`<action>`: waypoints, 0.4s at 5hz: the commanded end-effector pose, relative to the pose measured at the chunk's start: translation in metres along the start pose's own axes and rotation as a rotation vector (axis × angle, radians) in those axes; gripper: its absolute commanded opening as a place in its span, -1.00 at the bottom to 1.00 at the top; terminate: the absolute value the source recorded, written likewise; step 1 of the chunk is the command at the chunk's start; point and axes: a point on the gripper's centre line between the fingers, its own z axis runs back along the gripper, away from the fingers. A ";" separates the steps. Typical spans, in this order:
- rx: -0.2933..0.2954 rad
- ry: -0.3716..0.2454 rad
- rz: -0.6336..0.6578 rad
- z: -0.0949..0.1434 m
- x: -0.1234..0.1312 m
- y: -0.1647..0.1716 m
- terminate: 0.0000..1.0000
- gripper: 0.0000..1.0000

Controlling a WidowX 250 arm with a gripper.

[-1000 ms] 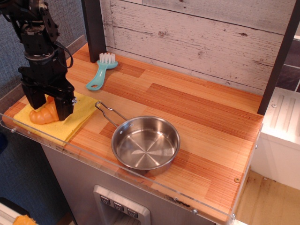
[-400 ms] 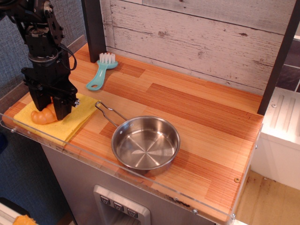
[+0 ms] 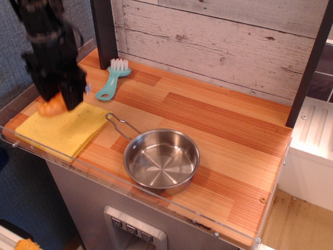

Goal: Place the orange vegetable to the right of the blue brush.

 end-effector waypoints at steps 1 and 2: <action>-0.034 -0.090 -0.097 0.023 0.056 -0.037 -1.00 -1.00; -0.007 -0.084 -0.111 0.006 0.083 -0.048 -1.00 -1.00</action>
